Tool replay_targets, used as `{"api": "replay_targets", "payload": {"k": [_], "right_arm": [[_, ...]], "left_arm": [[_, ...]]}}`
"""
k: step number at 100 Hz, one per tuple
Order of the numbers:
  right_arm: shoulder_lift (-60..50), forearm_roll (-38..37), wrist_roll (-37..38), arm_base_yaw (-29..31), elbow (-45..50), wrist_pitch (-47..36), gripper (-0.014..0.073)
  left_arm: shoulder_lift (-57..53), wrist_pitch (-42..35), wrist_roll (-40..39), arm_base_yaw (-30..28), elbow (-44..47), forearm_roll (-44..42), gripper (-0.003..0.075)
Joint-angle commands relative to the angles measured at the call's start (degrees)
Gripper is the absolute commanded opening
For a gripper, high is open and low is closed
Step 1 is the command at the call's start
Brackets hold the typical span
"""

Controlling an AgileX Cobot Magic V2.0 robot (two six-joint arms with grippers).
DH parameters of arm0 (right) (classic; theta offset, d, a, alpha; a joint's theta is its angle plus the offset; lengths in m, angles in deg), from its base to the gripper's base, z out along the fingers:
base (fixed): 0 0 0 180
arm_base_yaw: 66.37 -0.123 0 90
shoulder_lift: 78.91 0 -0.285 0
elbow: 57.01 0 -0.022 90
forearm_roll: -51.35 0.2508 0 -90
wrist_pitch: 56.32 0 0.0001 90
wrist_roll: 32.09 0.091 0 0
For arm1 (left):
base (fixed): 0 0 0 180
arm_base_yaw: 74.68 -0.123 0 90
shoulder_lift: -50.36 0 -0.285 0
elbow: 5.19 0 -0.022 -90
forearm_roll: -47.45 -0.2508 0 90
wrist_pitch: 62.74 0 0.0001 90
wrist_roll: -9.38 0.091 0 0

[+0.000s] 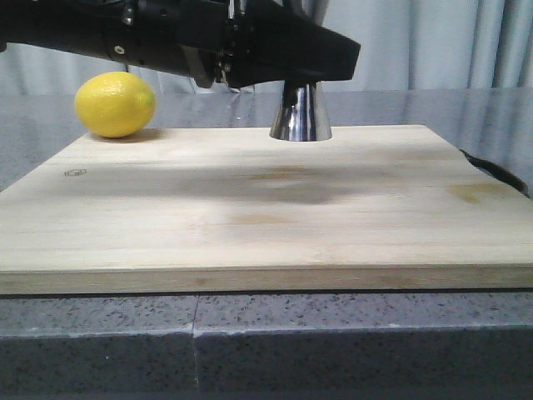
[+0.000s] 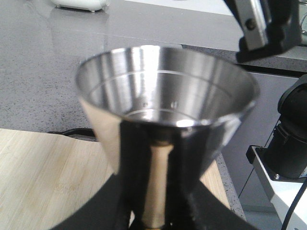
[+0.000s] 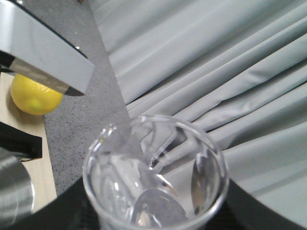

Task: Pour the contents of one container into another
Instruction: 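Lift the jigger with the left gripper and the beaker with the right gripper above it, then tilt the beaker with the right gripper, pouring liquid into the jigger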

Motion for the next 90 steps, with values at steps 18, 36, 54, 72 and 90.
{"api": "replay_targets", "payload": {"k": [18, 36, 54, 72, 90], "right_arm": [[-1.8, -2.0, -0.3, 0.0, -2.2, -2.9, 0.0236], [-1.8, -5.2, -0.3, 0.0, -2.2, -2.8, 0.0236], [-1.8, -7.0, -0.3, 0.0, -2.2, -1.4, 0.0236], [-1.8, -8.5, -0.3, 0.0, -2.2, -0.6, 0.0236], [-1.8, -10.3, -0.3, 0.0, -2.2, -0.6, 0.0236]], "left_arm": [[-3.1, 7.1, 0.1, 0.4, -1.8, 4.0, -0.0019], [-3.1, 7.1, 0.1, 0.4, -1.8, 4.0, -0.0019], [-3.1, 7.1, 0.1, 0.4, -1.8, 4.0, -0.0019], [-3.1, 7.1, 0.1, 0.4, -1.8, 4.0, -0.0019], [-3.1, 7.1, 0.1, 0.4, -1.8, 4.0, -0.0019]]}}
